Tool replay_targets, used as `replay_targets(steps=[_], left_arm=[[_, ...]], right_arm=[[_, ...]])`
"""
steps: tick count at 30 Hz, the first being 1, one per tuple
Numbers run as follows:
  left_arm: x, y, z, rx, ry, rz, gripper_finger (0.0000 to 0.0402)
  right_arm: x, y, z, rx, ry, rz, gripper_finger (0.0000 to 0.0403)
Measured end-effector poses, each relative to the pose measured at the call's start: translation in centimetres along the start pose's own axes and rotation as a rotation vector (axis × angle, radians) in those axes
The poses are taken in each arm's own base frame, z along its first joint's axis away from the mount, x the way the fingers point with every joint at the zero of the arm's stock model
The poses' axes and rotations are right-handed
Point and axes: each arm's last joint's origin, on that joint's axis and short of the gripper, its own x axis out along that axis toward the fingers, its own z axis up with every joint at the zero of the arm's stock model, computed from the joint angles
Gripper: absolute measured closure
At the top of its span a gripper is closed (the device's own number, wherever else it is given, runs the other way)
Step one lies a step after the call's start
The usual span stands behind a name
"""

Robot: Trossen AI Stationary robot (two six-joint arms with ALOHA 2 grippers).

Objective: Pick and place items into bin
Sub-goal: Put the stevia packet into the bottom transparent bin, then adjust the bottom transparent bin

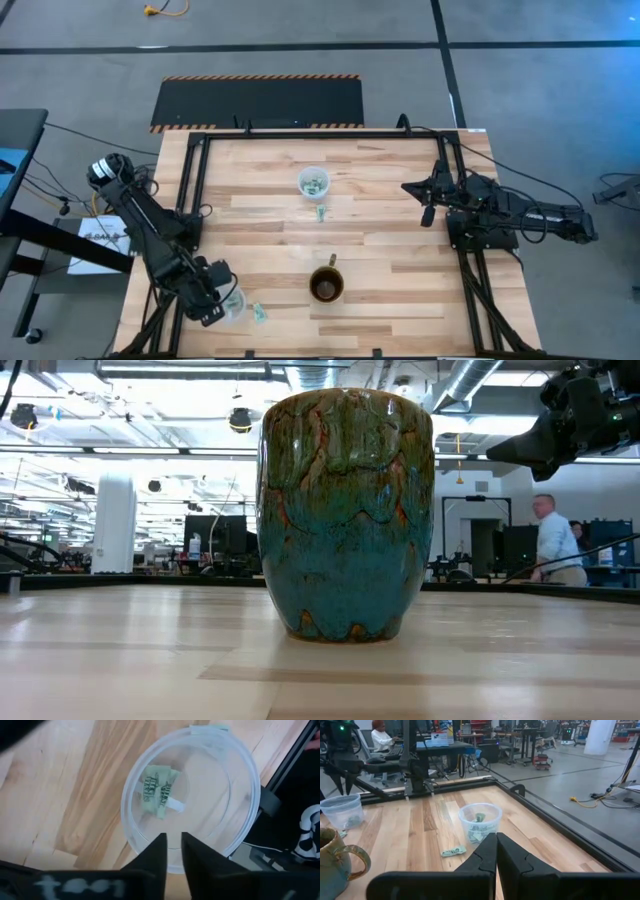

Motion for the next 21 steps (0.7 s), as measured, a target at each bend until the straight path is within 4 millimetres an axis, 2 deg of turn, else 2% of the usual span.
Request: replay_targets(steps=[5,8,12,21], left_arm=[[0.0,0.0,0.2,0.002,-0.003,0.004,0.0302],[0.1,0.1,0.5,0.042,-0.02,0.012,0.0285],[0.1,0.2,1.1,0.081,-0.045,0.024,0.0287],[0.4,0.6,2.3,0.16,-0.035,0.031,0.0323]], right_arm=[[0.0,0.0,0.0,0.0,0.0,0.0,0.0403],[0.0,0.0,0.0,0.0,0.0,0.0,0.0403],[0.0,0.0,0.0,0.0,0.0,0.0,0.0403],[0.0,0.0,0.0,0.0,0.0,0.0,0.0403]])
